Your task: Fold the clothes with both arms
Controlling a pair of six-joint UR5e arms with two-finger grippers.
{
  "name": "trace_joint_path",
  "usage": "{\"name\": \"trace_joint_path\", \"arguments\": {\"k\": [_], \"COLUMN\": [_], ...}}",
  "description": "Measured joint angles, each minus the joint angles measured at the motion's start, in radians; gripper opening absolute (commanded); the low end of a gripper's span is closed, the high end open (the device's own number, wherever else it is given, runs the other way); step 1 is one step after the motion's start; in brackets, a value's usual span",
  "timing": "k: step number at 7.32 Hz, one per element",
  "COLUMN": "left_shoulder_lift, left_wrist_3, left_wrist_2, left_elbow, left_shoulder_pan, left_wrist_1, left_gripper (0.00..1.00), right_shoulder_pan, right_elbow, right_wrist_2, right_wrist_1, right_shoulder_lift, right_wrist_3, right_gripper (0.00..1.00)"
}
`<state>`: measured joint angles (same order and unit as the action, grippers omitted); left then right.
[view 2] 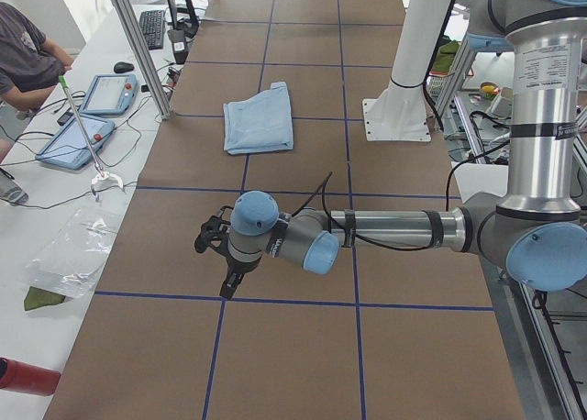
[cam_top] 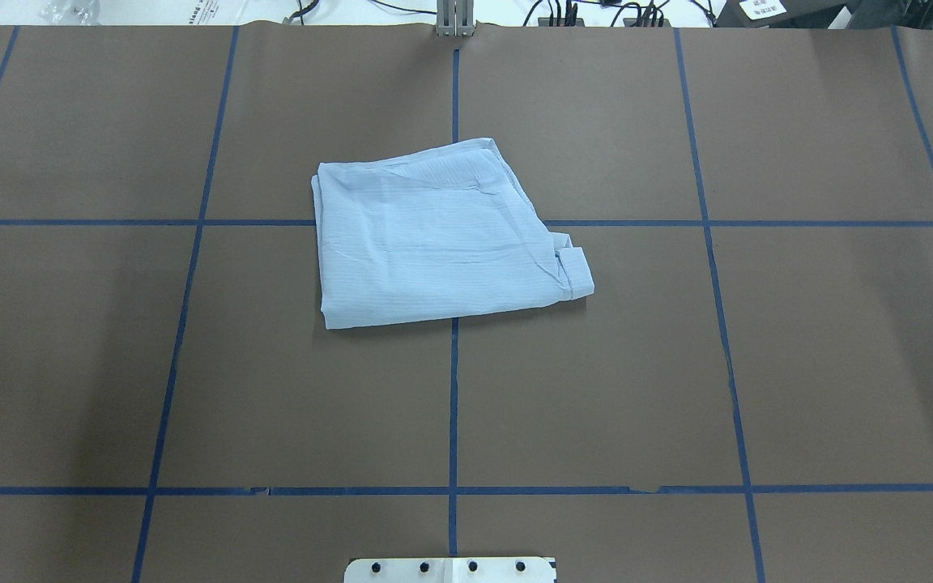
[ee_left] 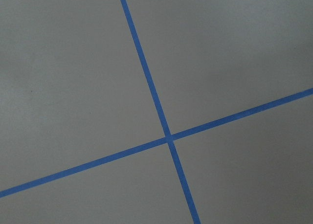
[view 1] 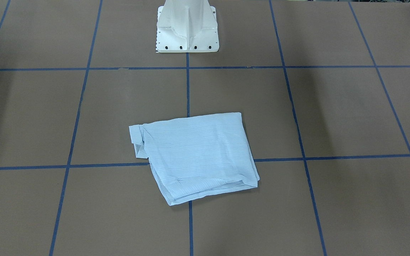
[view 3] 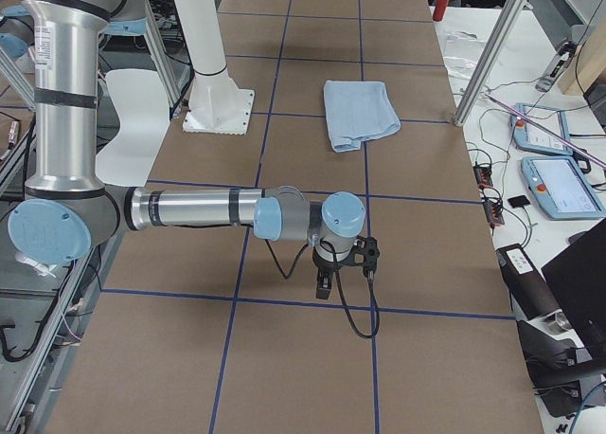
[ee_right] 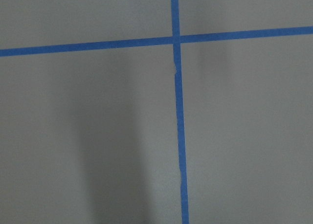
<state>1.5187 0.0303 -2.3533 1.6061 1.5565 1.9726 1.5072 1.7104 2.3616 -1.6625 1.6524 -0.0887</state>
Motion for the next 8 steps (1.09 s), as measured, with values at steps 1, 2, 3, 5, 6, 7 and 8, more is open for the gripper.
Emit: {"name": "trace_joint_path", "arguments": {"k": [1, 2, 3, 5, 6, 7, 8], "left_shoulder_lift": [0.0, -0.003, -0.007, -0.009, -0.009, -0.009, -0.01], "left_wrist_3": [-0.041, -0.072, -0.086, -0.098, -0.1, -0.1, -0.099], "left_wrist_2": [-0.023, -0.035, -0.041, -0.045, -0.045, -0.045, -0.045], "left_elbow": [0.015, 0.024, 0.025, 0.025, 0.027, 0.029, 0.029], "left_shoulder_pan": [-0.001, -0.001, -0.001, -0.001, -0.001, -0.001, -0.001], "left_wrist_1": [-0.012, -0.02, -0.024, -0.026, -0.025, -0.023, -0.021], "left_gripper": [1.0, 1.0, 1.0, 1.0, 1.0, 1.0, 1.0], "right_shoulder_pan": [0.0, 0.0, 0.001, 0.0, 0.0, -0.001, 0.0], "right_elbow": [0.0, -0.004, -0.009, -0.021, -0.024, -0.022, -0.021], "right_wrist_2": [-0.031, -0.048, -0.054, -0.056, -0.056, -0.056, -0.05], "right_wrist_1": [0.0, -0.001, -0.001, -0.002, -0.001, 0.0, 0.003], "right_shoulder_lift": [-0.003, 0.002, 0.007, 0.011, 0.009, 0.004, -0.003], "right_wrist_3": [0.002, 0.004, 0.004, 0.002, -0.002, -0.006, -0.006], "right_gripper": [1.0, 1.0, 1.0, 1.0, 1.0, 1.0, 1.0]}}
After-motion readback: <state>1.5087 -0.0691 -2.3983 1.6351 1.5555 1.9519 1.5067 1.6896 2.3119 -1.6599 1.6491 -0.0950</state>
